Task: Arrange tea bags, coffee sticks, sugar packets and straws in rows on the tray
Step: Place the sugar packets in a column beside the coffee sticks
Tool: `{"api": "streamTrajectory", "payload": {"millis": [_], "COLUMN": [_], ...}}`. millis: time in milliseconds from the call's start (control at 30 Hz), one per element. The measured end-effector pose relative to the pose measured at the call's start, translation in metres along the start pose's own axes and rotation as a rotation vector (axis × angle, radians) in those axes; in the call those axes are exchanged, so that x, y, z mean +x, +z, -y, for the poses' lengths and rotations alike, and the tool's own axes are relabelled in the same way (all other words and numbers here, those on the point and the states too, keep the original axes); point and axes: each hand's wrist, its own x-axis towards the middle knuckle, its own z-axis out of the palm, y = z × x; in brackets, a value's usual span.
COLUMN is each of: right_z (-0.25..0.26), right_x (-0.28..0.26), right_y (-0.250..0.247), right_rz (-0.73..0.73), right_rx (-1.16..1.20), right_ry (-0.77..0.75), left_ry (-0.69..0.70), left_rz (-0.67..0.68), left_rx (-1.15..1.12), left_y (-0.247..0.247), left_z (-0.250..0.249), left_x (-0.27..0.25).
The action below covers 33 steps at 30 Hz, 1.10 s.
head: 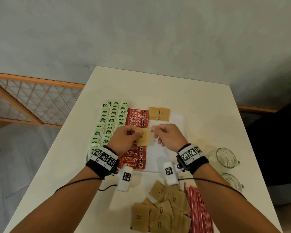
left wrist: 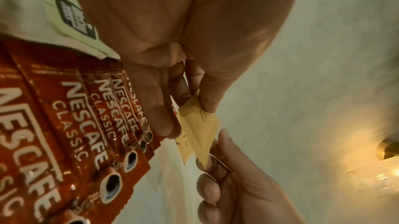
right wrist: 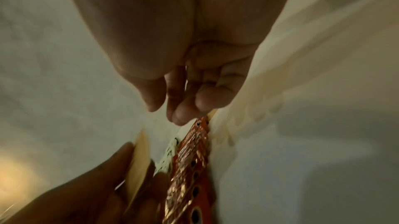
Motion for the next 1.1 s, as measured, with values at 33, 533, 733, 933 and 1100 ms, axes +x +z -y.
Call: {"api": "streamTrajectory", "payload": {"millis": [33, 533, 733, 933, 1100], "right_z": [0.000, -0.008, -0.010, -0.017, -0.014], "right_x": [-0.006, -0.020, 0.019, 0.047, 0.057], "right_y": [0.003, 0.015, -0.005, -0.012, -0.011], "right_rz": [0.033, 0.050, -0.131, -0.184, -0.172], "right_rx": [0.008, -0.051, -0.121, -0.250, -0.300], "right_ry": [-0.004, -0.069, -0.018, 0.116, 0.142], "left_ry": [0.018, 0.105, 0.153, 0.259, 0.275], "left_rz": [-0.004, -0.022, -0.064, 0.188, 0.267], "left_rx": [0.021, 0.057, 0.332, 0.524, 0.550], "left_y": [0.000, 0.003, 0.002, 0.003, 0.002], "left_z": [0.001, 0.001, -0.006, 0.001, 0.010], "left_x": [0.001, -0.006, -0.022, -0.053, -0.073]}}
